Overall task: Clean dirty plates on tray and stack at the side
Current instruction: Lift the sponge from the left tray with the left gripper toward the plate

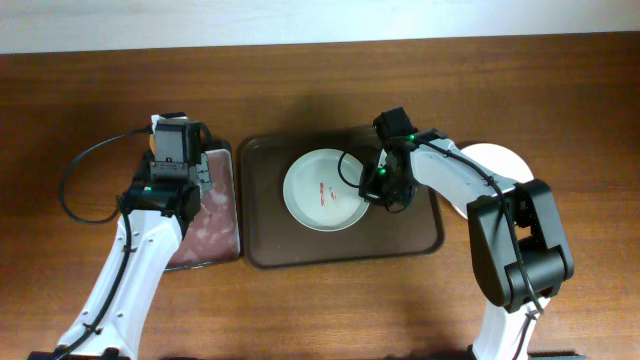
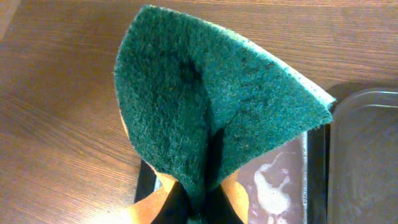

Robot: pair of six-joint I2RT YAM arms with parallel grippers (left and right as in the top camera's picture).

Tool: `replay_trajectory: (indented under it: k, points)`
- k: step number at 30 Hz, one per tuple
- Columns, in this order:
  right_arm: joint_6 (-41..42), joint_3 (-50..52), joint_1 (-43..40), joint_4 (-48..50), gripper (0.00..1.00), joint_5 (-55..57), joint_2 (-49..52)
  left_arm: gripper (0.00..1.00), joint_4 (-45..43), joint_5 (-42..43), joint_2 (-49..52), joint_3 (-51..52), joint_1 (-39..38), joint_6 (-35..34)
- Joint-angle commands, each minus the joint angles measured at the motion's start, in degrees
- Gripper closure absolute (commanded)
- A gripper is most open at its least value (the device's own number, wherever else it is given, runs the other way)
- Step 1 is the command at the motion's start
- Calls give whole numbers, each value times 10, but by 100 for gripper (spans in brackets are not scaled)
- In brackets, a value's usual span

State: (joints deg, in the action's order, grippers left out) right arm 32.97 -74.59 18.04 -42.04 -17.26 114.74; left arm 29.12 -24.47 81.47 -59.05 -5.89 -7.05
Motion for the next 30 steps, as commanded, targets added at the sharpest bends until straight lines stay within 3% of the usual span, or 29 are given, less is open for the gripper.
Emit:
replay_trajectory:
  k: [1, 15, 21, 26, 30]
  points:
    - [5, 2, 3, -9, 96, 14, 5, 100, -4, -17, -15, -13, -1, 7]
    - [5, 2, 3, -9, 96, 14, 5, 100, 1, -17, -15, -13, -1, 1]
    - [5, 2, 3, -10, 96, 14, 5, 100, 5, 39, 2, 49, 0, -80]
    - [5, 2, 3, -13, 96, 14, 5, 100, 2, 176, 86, 60, 0, -81]
    - [5, 2, 3, -14, 96, 14, 5, 100, 2, 233, 121, 60, 0, -82]
